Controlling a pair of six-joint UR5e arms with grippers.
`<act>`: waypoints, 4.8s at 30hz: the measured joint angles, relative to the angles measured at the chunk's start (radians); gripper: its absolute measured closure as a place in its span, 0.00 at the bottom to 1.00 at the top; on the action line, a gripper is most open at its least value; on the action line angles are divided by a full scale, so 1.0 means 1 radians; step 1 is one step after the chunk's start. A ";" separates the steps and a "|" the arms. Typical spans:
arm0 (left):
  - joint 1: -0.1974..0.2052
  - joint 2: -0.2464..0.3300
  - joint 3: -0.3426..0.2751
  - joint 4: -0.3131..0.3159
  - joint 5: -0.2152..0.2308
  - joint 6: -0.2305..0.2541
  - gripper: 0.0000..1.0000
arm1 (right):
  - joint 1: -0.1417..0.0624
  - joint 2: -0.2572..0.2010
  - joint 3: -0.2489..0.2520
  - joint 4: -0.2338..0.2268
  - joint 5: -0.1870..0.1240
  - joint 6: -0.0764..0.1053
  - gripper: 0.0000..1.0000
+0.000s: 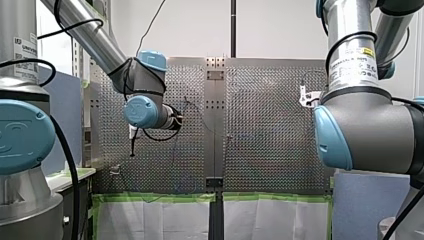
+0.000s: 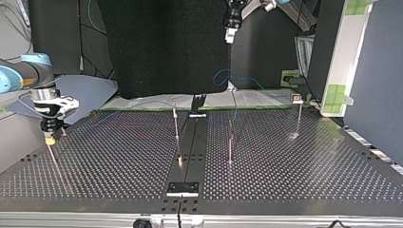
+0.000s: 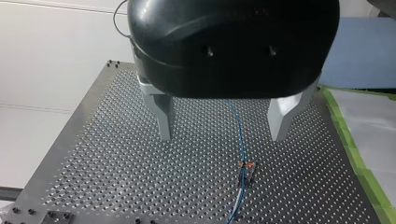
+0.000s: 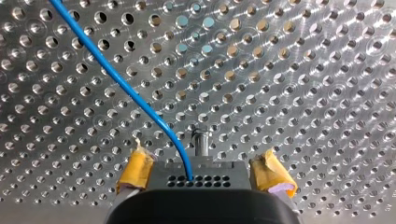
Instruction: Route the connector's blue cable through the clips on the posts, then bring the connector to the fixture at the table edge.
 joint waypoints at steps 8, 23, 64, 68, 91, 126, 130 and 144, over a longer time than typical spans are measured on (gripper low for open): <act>0.000 0.000 0.000 -0.004 0.000 0.000 0.00 | 0.000 0.000 0.000 0.004 0.009 0.003 0.00; -0.001 0.000 -0.001 -0.004 0.000 0.000 0.00 | -0.002 0.001 0.000 0.027 0.014 0.004 0.00; -0.002 0.000 -0.001 -0.007 0.000 0.000 0.00 | 0.000 0.003 -0.001 0.018 0.015 0.004 0.00; -0.002 0.000 -0.001 -0.007 0.000 0.000 0.00 | 0.000 0.002 -0.001 0.017 0.019 0.004 0.00; -0.002 0.000 -0.003 -0.010 0.000 0.001 0.00 | 0.000 0.002 -0.001 0.014 0.039 0.004 0.00; -0.001 0.000 -0.004 -0.010 -0.001 0.001 0.00 | 0.006 0.002 -0.001 0.011 0.162 0.003 0.00; -0.001 0.000 -0.004 -0.010 -0.001 0.001 0.00 | 0.010 0.002 -0.001 0.014 0.194 0.003 0.00; -0.001 0.000 -0.004 -0.011 -0.002 0.002 0.00 | 0.020 0.002 0.000 0.030 0.312 0.045 0.00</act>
